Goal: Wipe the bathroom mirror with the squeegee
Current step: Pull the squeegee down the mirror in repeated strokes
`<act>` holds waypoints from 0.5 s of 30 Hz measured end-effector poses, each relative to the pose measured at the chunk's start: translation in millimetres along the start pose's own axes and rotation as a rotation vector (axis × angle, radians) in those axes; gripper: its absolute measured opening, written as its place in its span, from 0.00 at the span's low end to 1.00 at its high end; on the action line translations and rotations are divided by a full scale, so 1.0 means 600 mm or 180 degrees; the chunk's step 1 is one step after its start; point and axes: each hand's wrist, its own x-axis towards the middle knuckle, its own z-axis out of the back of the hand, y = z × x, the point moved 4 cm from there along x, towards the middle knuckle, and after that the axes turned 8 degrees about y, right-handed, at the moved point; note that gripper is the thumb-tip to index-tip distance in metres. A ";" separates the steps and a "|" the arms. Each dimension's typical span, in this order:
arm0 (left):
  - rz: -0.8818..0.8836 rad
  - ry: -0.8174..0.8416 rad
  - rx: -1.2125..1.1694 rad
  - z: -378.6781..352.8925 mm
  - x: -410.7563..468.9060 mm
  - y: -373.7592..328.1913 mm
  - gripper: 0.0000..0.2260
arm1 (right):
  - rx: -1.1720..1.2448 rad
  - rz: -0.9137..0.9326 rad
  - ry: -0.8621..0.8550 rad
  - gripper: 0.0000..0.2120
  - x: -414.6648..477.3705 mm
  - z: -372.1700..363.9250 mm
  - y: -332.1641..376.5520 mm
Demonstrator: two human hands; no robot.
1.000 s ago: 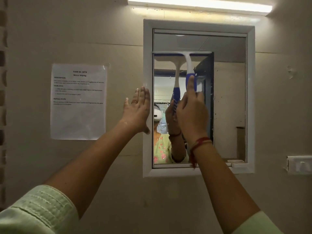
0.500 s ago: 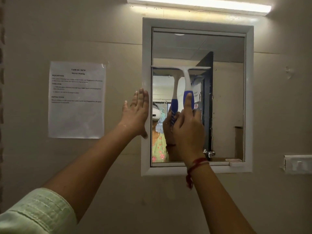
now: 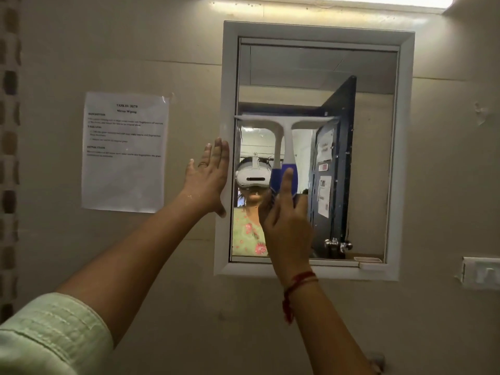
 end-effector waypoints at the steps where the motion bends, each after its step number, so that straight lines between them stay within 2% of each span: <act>1: 0.0031 0.0011 0.0022 -0.001 0.000 -0.001 0.64 | 0.0022 0.0041 -0.0044 0.32 0.008 0.006 0.002; 8: 0.0076 0.0011 0.0116 -0.005 -0.006 -0.002 0.62 | -0.0081 0.0062 -0.0176 0.31 0.112 0.041 0.035; 15: -0.0018 -0.0029 0.0168 -0.009 -0.005 0.003 0.62 | 0.0023 -0.0033 -0.0077 0.32 -0.026 -0.005 0.008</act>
